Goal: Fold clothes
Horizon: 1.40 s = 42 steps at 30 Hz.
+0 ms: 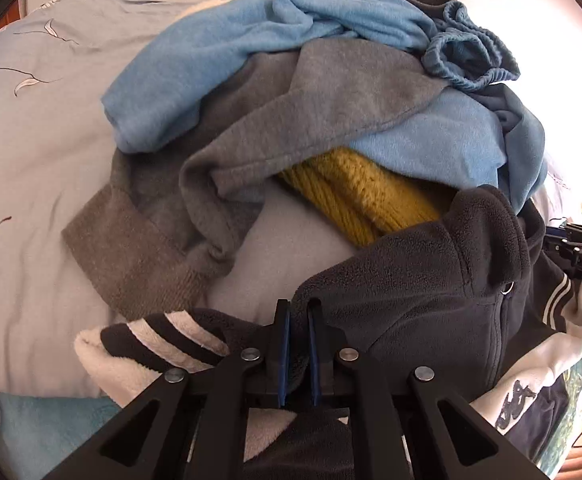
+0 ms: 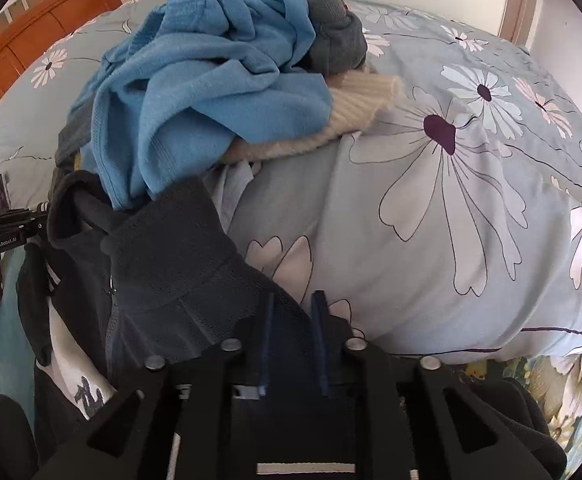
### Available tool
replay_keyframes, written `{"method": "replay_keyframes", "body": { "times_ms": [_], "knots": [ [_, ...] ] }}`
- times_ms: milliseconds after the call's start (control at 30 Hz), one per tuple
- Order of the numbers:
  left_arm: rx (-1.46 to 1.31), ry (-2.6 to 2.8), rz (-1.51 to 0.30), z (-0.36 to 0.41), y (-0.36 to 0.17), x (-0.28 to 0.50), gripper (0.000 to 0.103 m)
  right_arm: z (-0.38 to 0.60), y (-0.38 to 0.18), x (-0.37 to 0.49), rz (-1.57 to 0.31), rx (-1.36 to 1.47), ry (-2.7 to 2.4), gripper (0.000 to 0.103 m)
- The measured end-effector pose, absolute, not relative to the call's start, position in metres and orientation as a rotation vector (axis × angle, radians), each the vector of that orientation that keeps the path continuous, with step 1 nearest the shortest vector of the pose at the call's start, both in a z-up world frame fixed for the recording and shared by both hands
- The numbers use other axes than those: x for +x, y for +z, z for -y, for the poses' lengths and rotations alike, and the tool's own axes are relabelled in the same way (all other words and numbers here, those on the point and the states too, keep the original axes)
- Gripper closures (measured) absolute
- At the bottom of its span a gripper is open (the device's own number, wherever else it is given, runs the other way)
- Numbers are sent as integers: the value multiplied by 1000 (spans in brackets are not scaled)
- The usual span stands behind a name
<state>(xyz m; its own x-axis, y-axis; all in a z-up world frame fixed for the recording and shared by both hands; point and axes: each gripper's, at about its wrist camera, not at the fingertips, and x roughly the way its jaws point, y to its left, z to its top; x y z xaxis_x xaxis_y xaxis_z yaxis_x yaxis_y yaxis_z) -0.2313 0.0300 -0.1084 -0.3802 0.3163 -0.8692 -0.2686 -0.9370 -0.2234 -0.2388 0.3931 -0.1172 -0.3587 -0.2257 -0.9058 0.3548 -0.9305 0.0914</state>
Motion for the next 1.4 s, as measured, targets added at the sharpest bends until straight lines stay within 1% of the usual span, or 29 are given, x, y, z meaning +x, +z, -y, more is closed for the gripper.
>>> {"method": "replay_keyframes", "body": {
  "times_ms": [67, 167, 433, 467, 500, 533, 567, 600, 700, 800, 867, 967, 1033, 1067, 1100, 1200, 1300, 1400],
  "knots": [
    [-1496, 2348, 79, -29, -108, -231, 93, -393, -121, -242, -201, 1526, -2302, 62],
    [-1496, 2339, 89, -27, -108, -229, 93, -389, -126, -250, -263, 1540, -2257, 57],
    [-1499, 2308, 67, -24, -109, -212, 92, -380, -139, -252, -241, 1601, -2123, 57],
    [-1499, 2306, 67, -23, -109, -210, 92, -381, -140, -250, -230, 1608, -2121, 62],
    [-1496, 2306, 68, -23, -109, -207, 92, -382, -140, -248, -209, 1613, -2119, 74],
    [-1493, 2306, 70, -22, -108, -205, 92, -382, -139, -244, -197, 1618, -2116, 81],
    [-1486, 2307, 72, -22, -107, -202, 92, -383, -139, -240, -188, 1624, -2112, 94],
    [-1479, 2308, 74, -21, -105, -198, 93, -382, -138, -234, -198, 1620, -2119, 96],
    [-1432, 2331, 71, -17, -97, -182, 94, -381, -127, -213, -193, 1578, -2166, 98],
    [-1351, 2384, 41, -13, -82, -164, 94, -388, -102, -195, -170, 1490, -2258, 98],
    [-1261, 2428, 43, -7, -62, -154, 97, -398, -75, -187, -144, 1396, -2351, 98],
    [-1088, 2508, 87, 4, -26, -147, 97, -412, -35, -177, -111, 1230, -2488, 98],
    [-981, 2554, 110, 9, -4, -145, 97, -418, -16, -168, -105, 1112, -2568, 98],
    [-969, 2558, 111, 7, -3, -152, 97, -419, -12, -162, -84, 1066, -2603, 98],
    [-958, 2563, 111, 5, -3, -159, 97, -420, -13, -158, -76, 1043, -2623, 98],
    [-1096, 2536, 123, -5, -35, -184, 97, -422, -43, -164, -47, 1165, -2579, 98],
    [-1247, 2483, 117, -10, -70, -192, 97, -412, -71, -182, -62, 1318, -2505, 98],
    [-1333, 2449, 97, -18, -94, -192, 97, -406, -103, -179, -81, 1403, -2446, 98]
  ]
}}
